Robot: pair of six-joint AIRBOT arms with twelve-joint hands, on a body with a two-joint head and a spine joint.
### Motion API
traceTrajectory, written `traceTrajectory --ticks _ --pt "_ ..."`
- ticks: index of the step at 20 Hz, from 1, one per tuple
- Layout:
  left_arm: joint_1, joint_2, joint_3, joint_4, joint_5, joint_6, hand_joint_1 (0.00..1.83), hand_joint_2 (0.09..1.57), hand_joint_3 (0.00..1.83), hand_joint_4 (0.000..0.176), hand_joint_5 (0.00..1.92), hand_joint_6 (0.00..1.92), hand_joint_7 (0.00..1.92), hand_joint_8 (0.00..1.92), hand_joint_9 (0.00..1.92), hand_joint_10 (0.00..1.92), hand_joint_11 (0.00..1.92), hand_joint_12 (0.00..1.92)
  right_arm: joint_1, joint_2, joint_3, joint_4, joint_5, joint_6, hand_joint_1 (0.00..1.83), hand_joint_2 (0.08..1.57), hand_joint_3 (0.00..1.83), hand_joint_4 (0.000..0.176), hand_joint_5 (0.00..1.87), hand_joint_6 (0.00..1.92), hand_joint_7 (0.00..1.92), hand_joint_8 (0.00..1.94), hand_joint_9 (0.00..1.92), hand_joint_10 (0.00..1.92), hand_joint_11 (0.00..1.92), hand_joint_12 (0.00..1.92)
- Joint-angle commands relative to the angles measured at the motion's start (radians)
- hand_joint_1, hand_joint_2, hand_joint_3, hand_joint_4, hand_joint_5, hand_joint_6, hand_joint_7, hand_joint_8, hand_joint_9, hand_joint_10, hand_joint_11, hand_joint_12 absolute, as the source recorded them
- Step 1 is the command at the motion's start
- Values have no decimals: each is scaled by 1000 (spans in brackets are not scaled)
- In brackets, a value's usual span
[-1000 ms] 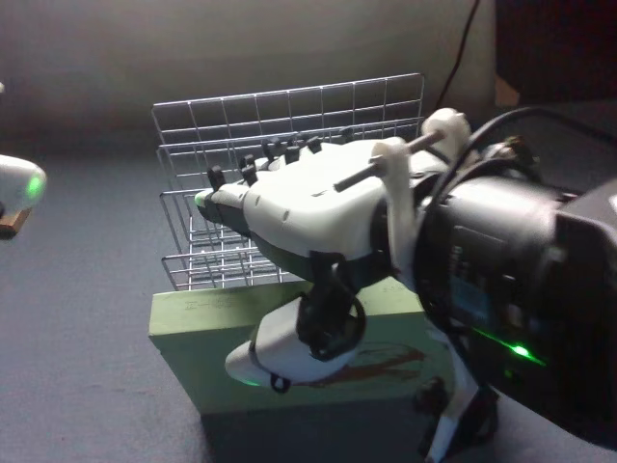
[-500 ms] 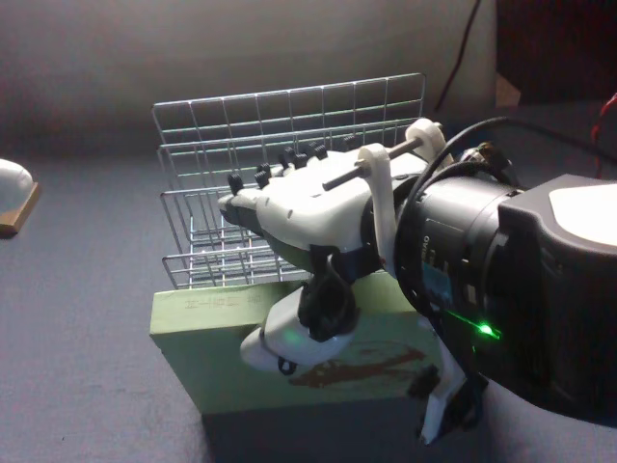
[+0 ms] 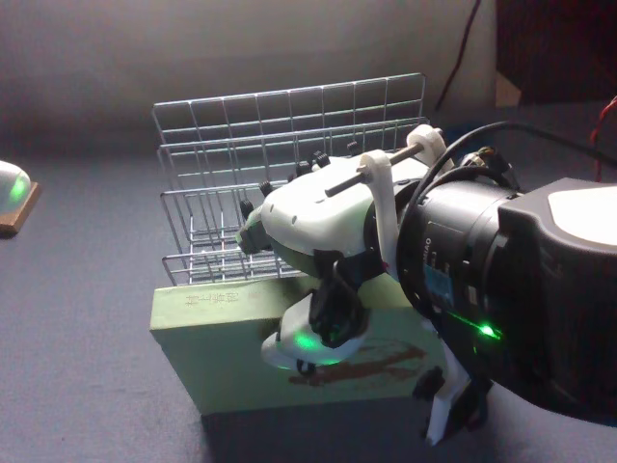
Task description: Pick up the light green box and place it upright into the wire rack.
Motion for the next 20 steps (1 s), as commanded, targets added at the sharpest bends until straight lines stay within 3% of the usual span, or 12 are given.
traceTrajectory --ticks 1,5,6,7,8,9,15,20 --pt "-18 1 -4 73 -39 5 110 1185 3 33 371 0 327 0 261 1 0 722 16 3 -2 -65 19 -2 874 1077 3 0 495 16 570 9 470 25 95 1136" --pt "-18 1 -12 73 -36 5 110 1186 3 33 367 0 322 0 262 1 0 720 29 14 -3 -65 22 -11 1029 1147 5 0 814 70 878 45 810 95 398 1215" --pt "-18 1 -14 73 -34 4 109 1187 3 33 366 0 321 0 262 1 0 720 30 16 -3 -65 22 -12 1160 1206 0 0 718 1067 925 916 886 163 492 1243" --pt "-18 1 -17 73 -32 -1 109 1187 3 33 366 0 314 0 261 0 0 719 32 20 -4 -65 24 -13 1202 1211 0 0 668 1254 929 1165 882 432 554 1339" --pt "-18 1 -18 73 -31 -5 109 1187 2 33 366 0 307 0 257 0 0 720 34 23 -5 -65 25 -13 1321 1200 0 0 690 1211 919 1172 770 1241 607 1428" --pt "-20 1 -20 73 -28 -7 109 1187 2 33 363 0 304 0 254 0 0 720 36 27 -8 -65 26 -13 1348 1186 0 0 735 1165 930 1153 754 1411 652 1483" --pt "-24 1 -27 73 -20 -7 117 1186 1 33 359 0 303 0 263 4 0 718 79 68 -55 -54 27 -32 1357 1174 0 0 770 1109 940 1126 773 1452 690 1521" --pt "-25 1 -25 70 -17 -7 118 1185 0 32 359 0 319 6 258 0 0 720 189 121 -92 106 41 -162 1355 1179 1 0 751 1127 943 1139 760 1454 681 1531"
